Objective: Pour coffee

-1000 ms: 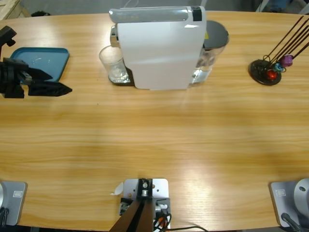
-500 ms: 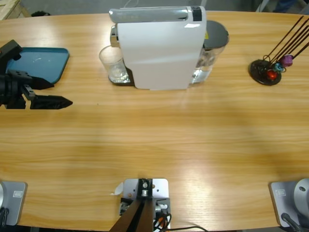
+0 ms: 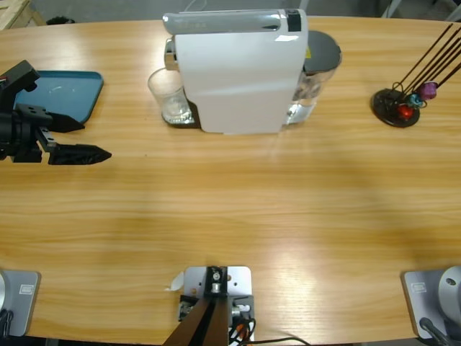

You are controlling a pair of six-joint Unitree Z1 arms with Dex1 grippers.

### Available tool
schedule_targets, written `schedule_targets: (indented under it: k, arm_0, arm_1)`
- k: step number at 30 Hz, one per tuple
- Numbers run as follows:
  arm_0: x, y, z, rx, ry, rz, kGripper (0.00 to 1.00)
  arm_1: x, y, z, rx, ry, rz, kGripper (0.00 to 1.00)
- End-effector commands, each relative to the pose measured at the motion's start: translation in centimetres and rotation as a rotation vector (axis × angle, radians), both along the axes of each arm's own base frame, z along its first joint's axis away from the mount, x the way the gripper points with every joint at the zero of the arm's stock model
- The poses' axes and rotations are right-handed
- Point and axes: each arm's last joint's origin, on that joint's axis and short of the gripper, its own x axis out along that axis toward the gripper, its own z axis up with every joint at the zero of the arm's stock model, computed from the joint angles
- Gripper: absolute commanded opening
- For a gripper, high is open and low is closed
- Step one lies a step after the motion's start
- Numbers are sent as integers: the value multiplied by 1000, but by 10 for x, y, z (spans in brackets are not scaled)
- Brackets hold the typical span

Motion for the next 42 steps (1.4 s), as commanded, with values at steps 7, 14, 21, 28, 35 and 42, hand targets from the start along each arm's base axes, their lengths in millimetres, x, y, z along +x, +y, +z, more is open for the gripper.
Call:
schedule_targets:
  k: [7, 14, 21, 28, 35, 42]
  arm_0:
    - [4, -4, -18, 41, 42, -14, 996]
    - [6, -5, -19, 41, 42, -14, 995]
    - [6, -5, -19, 40, 43, -15, 991]
    - [6, -5, -20, 40, 44, -15, 991]
    - [7, -5, -20, 41, 44, -15, 991]
    - [7, -5, -20, 41, 43, -14, 991]
  arm_1:
    - [33, 5, -41, -48, 78, -20, 0]
    - [37, 3, -43, -54, 78, -31, 0]
    - [38, 3, -46, -56, 83, -33, 0]
    - [41, 4, -51, -66, 89, -30, 0]
    - [41, 5, -57, -81, 108, -23, 0]
    - [35, 2, -61, -99, 122, -16, 0]
